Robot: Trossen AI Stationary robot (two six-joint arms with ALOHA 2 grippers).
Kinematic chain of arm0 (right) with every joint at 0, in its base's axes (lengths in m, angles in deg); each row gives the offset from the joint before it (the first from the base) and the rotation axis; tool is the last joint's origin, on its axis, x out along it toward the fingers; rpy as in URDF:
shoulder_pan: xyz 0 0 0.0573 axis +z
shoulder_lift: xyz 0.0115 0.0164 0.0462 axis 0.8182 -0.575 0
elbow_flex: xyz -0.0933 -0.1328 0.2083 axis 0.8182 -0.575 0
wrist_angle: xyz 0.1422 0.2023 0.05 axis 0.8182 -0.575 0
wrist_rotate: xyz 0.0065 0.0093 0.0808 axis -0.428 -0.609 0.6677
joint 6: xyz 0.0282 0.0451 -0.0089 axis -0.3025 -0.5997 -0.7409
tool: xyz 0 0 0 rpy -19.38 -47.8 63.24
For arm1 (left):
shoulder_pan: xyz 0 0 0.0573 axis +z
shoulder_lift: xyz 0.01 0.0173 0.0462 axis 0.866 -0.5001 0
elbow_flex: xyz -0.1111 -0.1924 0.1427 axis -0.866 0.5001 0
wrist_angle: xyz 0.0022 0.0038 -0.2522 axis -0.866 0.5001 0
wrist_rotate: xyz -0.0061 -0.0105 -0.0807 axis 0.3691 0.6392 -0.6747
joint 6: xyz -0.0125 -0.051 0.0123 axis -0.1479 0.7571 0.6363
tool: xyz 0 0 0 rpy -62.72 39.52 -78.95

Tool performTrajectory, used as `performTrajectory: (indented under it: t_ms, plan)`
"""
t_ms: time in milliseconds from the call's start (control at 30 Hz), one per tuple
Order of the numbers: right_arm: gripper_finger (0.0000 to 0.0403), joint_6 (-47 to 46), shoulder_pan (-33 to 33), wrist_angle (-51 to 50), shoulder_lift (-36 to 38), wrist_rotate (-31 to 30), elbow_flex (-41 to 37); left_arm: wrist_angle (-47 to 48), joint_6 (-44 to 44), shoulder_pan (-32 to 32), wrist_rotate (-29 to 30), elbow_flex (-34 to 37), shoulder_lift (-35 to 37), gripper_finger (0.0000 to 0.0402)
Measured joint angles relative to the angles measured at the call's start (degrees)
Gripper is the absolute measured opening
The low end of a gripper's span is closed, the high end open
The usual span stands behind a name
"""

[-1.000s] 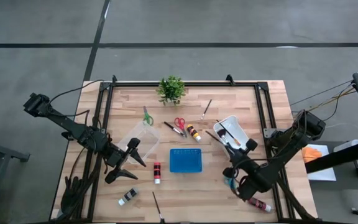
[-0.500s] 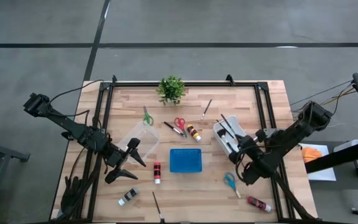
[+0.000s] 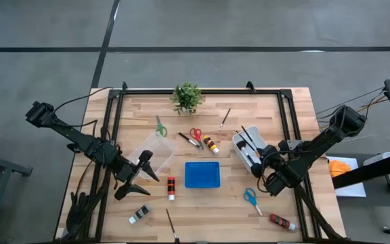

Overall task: Pick & Place Paint Supplies
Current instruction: Put the bottom eyeshadow brush in the white bin

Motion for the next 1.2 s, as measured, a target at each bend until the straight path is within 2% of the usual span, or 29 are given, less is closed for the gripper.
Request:
performTrajectory:
  t_ms: [300, 567, 1200]
  plan:
    - [0.0008, 0.8, 0.0, 2.3, -0.8, 5.8, -0.2, 0.0, 0.0, 0.0, 0.0, 0.0, 0.0, 0.0269]
    - [0.0008, 1.6, 0.0, 2.8, -0.8, 7.7, -0.2, 0.0, 0.0, 0.0, 0.0, 0.0, 0.0, 0.0269]
    - [0.0008, 3.9, 0.0, 4.0, -0.8, 8.0, -0.2, 0.0, 0.0, 0.0, 0.0, 0.0, 0.0, 0.0269]
